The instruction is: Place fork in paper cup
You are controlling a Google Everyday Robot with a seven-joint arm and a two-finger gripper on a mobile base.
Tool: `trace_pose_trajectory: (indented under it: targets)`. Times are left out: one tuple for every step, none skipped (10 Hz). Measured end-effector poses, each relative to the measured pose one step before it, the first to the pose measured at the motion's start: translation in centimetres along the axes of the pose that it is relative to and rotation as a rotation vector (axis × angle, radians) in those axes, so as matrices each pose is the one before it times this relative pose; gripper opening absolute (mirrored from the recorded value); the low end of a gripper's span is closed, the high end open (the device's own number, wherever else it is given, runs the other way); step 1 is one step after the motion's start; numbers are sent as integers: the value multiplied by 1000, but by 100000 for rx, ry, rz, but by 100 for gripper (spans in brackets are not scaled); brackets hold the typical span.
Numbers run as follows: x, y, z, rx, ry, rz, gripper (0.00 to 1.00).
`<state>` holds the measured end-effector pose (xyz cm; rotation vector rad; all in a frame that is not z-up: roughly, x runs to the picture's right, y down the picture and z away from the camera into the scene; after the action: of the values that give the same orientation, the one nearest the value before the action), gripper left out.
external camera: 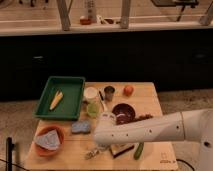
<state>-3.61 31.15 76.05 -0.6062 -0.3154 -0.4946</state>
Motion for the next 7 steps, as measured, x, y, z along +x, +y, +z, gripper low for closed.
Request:
trace_pose_trajectory:
  targets:
    - [-705, -867, -805, 1474, 95, -3026, 0]
    - [-684, -1121, -1328, 2008, 469, -3871, 0]
    - [-136, -437, -673, 915, 433, -1587, 0]
    - [-278, -615, -836, 1247, 240, -1967, 0]
    - [-64, -220, -416, 588, 183, -872, 0]
    - [32, -198, -437, 728, 271, -570, 0]
    - [-40, -119, -373, 439, 83, -331, 0]
